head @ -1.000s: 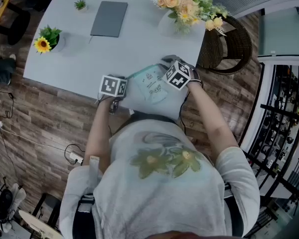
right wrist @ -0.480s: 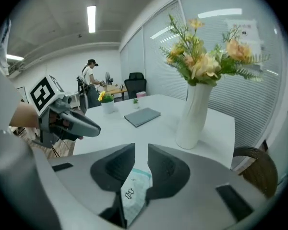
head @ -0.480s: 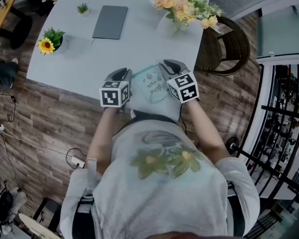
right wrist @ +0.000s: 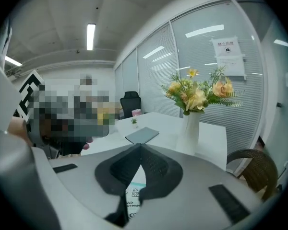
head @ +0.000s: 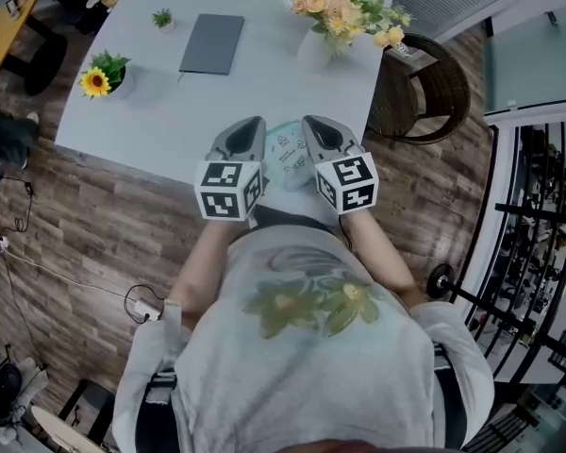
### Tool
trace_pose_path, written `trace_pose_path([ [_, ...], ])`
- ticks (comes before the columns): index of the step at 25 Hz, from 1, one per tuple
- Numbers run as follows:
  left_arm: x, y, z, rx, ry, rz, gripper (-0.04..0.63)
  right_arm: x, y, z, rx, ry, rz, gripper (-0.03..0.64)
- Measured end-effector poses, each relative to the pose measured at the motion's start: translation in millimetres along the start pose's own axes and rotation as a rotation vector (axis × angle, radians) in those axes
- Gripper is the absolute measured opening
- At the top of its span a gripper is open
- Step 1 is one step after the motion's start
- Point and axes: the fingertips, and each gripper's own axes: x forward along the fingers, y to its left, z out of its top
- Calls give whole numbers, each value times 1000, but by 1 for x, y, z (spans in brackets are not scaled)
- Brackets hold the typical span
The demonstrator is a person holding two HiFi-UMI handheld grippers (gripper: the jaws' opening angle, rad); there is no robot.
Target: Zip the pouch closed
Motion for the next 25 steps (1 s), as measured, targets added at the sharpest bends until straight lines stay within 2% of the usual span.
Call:
trace_pose_path([
  [6, -17, -15, 15, 21, -51, -9, 5, -23, 23, 23, 13, -69, 5, 17],
  [11, -27, -25, 18, 68, -61, -11, 5, -38, 36, 33, 18, -98, 15, 17],
  [25, -55, -44, 28, 42, -122, -34, 5, -62, 57, 36, -28, -113, 32, 17],
])
